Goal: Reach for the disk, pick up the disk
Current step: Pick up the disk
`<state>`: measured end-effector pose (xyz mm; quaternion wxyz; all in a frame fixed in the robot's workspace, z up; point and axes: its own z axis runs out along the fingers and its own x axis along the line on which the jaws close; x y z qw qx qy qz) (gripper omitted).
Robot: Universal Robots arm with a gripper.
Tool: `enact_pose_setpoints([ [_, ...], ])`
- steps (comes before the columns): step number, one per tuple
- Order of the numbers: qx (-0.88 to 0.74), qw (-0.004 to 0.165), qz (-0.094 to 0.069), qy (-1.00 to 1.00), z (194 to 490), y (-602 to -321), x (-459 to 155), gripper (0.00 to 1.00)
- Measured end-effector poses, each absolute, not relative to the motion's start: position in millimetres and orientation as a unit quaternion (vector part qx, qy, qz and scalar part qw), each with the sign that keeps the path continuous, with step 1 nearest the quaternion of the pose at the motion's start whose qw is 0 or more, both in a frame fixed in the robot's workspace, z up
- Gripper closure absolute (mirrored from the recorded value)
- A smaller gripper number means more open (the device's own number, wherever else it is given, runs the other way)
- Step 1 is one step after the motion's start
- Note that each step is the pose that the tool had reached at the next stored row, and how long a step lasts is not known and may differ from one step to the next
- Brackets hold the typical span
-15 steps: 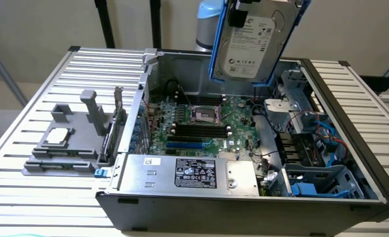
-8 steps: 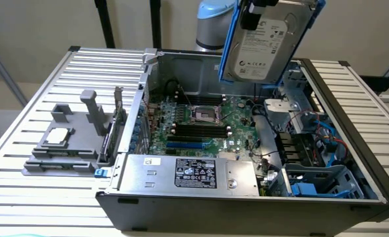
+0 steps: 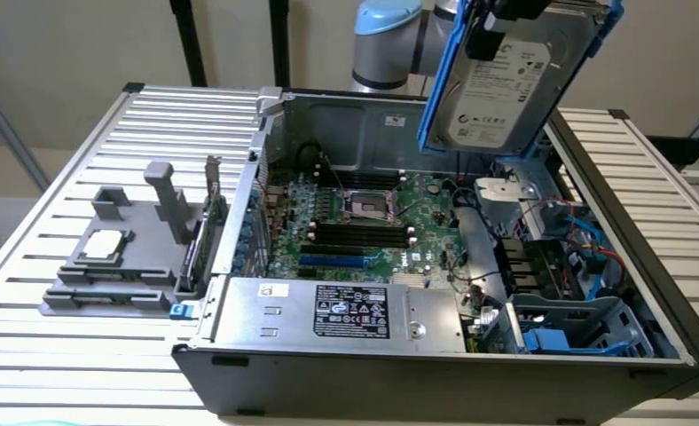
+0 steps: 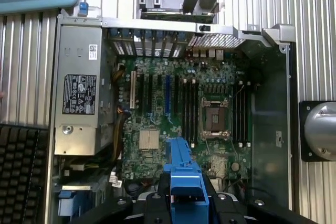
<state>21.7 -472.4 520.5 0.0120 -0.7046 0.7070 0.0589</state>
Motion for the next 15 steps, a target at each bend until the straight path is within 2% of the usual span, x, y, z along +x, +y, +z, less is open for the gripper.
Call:
enact_pose_setpoints([
  [15,-0.705,0.011,0.060,0.707,521,-522,44,0.67],
])
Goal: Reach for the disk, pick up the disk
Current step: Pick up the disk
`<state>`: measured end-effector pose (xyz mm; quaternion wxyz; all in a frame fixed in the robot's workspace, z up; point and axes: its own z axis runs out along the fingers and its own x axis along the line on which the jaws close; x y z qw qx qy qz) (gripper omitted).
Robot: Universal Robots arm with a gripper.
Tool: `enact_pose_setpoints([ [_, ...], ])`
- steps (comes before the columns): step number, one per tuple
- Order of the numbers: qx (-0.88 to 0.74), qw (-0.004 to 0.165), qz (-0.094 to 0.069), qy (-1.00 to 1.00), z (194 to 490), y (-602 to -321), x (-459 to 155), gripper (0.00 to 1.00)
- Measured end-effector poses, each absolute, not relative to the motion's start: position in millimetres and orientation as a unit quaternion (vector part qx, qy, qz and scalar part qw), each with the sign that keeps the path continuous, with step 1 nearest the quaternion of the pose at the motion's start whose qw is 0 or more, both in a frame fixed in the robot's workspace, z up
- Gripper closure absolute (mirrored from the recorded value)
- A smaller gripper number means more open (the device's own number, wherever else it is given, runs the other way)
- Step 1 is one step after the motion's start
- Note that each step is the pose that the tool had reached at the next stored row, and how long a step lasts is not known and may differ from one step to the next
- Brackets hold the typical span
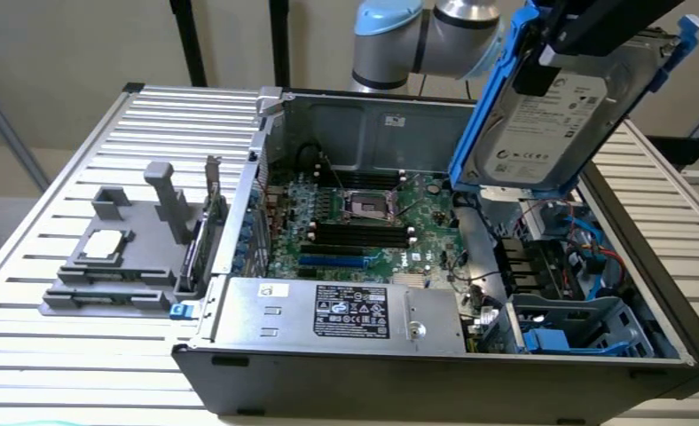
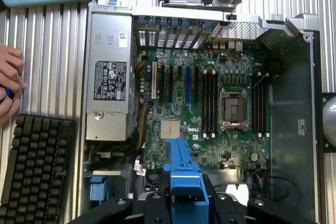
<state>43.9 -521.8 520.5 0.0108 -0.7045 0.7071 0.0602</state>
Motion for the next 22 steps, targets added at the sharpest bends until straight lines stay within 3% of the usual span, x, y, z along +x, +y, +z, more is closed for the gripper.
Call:
enact_pose_setpoints([
  [22,-0.704,0.010,0.061,0.707,515,-594,80,0.67],
])
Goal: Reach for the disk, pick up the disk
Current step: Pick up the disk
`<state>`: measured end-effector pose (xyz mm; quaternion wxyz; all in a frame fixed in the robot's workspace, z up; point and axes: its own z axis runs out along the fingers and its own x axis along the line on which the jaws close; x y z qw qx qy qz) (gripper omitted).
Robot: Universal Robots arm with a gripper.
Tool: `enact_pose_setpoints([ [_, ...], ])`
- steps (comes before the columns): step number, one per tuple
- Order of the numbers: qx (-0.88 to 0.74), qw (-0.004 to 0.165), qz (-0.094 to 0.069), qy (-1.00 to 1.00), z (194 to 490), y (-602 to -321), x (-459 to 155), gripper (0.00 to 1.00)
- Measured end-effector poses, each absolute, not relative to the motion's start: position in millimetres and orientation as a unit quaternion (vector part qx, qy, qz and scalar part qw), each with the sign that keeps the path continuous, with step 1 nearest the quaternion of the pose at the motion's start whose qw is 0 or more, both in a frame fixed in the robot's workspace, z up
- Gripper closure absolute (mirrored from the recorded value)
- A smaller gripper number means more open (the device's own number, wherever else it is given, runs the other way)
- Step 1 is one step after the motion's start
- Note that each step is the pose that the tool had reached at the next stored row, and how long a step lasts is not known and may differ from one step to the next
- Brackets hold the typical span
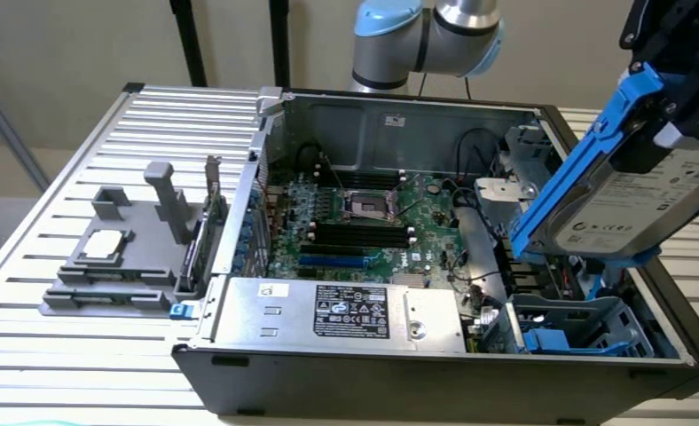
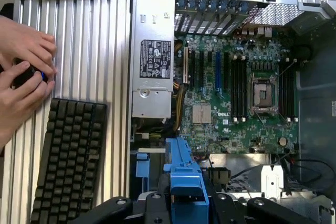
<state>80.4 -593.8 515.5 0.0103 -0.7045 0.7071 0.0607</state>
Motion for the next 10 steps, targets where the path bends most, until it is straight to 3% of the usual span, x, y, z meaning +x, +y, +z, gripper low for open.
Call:
enact_pose_setpoints([
  [10,-0.705,0.012,0.059,0.707,505,-606,101,0.67],
])
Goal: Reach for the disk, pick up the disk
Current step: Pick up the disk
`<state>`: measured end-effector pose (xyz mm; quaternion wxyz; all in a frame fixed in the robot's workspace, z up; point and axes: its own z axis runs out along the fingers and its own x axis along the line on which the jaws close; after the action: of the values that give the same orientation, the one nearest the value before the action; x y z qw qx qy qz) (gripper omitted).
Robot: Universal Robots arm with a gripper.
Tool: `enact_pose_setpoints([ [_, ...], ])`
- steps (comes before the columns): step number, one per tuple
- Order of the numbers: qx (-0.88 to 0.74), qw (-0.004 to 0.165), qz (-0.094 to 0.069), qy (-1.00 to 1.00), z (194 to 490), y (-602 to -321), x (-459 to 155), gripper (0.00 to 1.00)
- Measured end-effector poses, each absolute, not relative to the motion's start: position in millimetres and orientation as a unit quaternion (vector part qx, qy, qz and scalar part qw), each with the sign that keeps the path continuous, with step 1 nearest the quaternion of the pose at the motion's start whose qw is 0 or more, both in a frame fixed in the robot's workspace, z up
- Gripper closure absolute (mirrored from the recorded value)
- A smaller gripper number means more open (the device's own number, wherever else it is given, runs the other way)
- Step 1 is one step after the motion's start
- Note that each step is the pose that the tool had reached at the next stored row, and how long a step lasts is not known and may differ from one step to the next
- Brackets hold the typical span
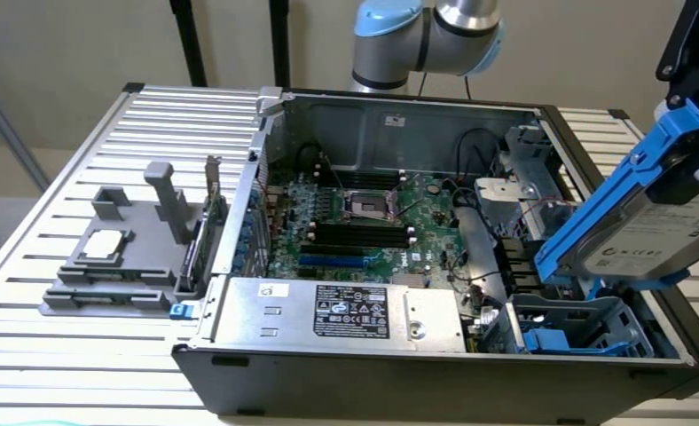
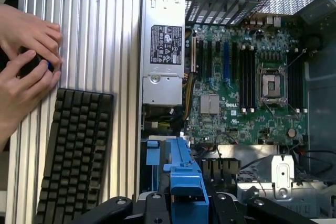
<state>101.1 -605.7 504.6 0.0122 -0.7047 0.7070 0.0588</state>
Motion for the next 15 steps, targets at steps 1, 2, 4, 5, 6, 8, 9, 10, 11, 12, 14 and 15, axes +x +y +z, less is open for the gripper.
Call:
enact_pose_setpoints([
  [1,-0.705,0.013,0.058,0.707,503,-606,103,0.67],
  [2,-0.705,0.013,0.058,0.707,502,-606,105,0.67],
  [4,-0.705,0.014,0.057,0.707,499,-606,107,0.67],
  [5,-0.705,0.015,0.056,0.707,498,-606,107,0.67],
  [6,-0.705,0.015,0.055,0.707,496,-606,108,0.67],
  [8,-0.705,0.016,0.053,0.707,493,-606,108,0.67],
  [9,-0.705,0.016,0.052,0.707,492,-606,108,0.67],
  [10,-0.706,0.017,0.051,0.707,491,-606,108,0.67],
  [11,-0.706,0.018,0.049,0.707,490,-606,108,0.67],
  [12,-0.706,0.017,0.048,0.707,488,-606,108,0.67],
  [14,-0.706,0.016,0.045,0.707,486,-606,108,0.67],
  [15,-0.706,0.015,0.044,0.707,484,-605,108,0.67],
])
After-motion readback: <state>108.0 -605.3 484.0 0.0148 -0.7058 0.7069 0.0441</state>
